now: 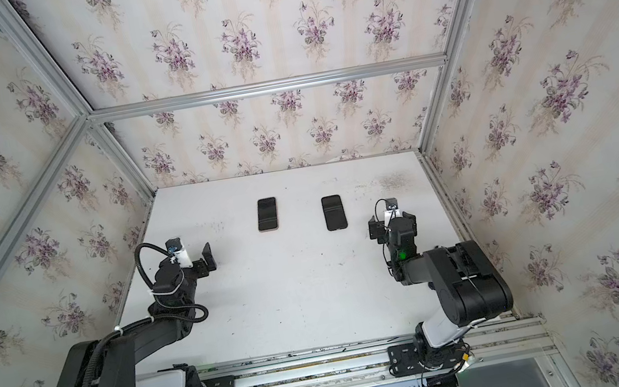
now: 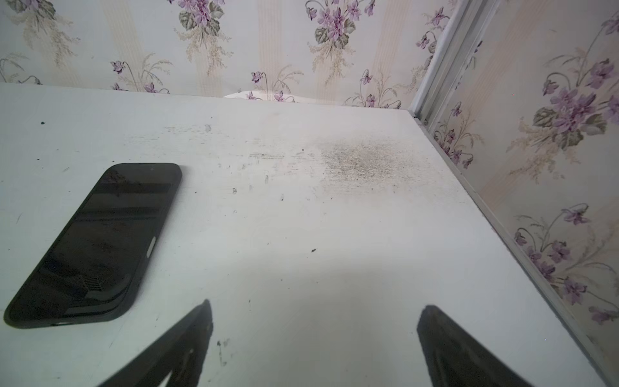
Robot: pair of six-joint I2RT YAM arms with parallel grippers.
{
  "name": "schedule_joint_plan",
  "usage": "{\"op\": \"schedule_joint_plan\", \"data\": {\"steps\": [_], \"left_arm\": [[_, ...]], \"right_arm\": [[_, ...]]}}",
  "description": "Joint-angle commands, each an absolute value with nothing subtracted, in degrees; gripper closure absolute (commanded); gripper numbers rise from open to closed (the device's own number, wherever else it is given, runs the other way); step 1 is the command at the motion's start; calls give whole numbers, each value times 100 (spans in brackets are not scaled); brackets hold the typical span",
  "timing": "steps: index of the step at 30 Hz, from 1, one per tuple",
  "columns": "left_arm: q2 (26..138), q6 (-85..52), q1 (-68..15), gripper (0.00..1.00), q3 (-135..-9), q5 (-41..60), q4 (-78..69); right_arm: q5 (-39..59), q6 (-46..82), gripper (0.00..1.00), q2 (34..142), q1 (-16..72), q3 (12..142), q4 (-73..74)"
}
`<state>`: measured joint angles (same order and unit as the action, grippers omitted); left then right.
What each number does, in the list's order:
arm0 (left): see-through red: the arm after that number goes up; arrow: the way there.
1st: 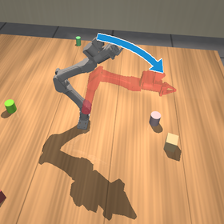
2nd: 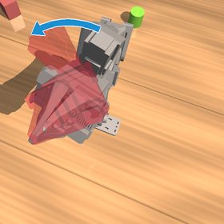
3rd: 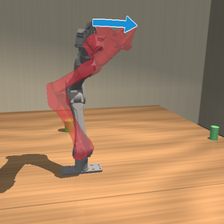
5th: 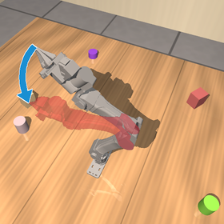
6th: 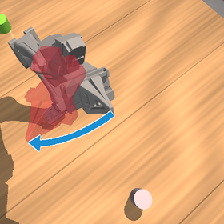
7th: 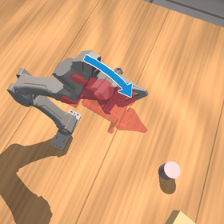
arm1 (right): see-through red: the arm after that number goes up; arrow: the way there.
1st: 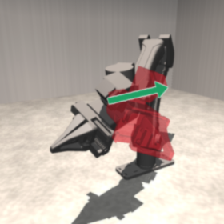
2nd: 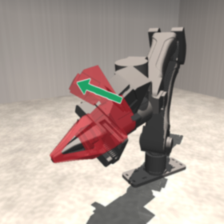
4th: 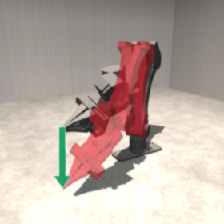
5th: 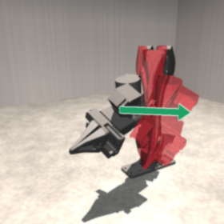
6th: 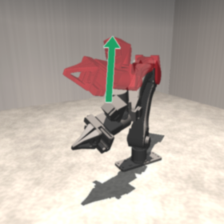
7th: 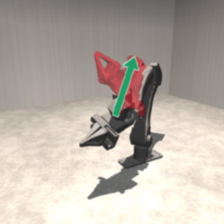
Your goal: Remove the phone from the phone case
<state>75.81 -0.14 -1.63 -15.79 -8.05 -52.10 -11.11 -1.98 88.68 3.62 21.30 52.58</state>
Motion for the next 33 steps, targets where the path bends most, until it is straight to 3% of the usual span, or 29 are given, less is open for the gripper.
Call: {"op": "schedule_joint_plan", "data": {"steps": [1,29,31,33], "left_arm": [[7567,-18,-159,0,-1582,-809,-5405],[7535,12,-165,0,-1615,-783,-5421],[7244,72,-175,0,-1910,-651,-4671],[6817,113,-189,0,-2269,-627,-3748]], "right_arm": [[-1076,-219,0,8861,365,2135,5388],[-1025,-273,1,8828,384,2178,5297],[-1102,-416,2,8518,524,2300,4761],[-1542,-372,2,7971,744,2814,3216]]}}
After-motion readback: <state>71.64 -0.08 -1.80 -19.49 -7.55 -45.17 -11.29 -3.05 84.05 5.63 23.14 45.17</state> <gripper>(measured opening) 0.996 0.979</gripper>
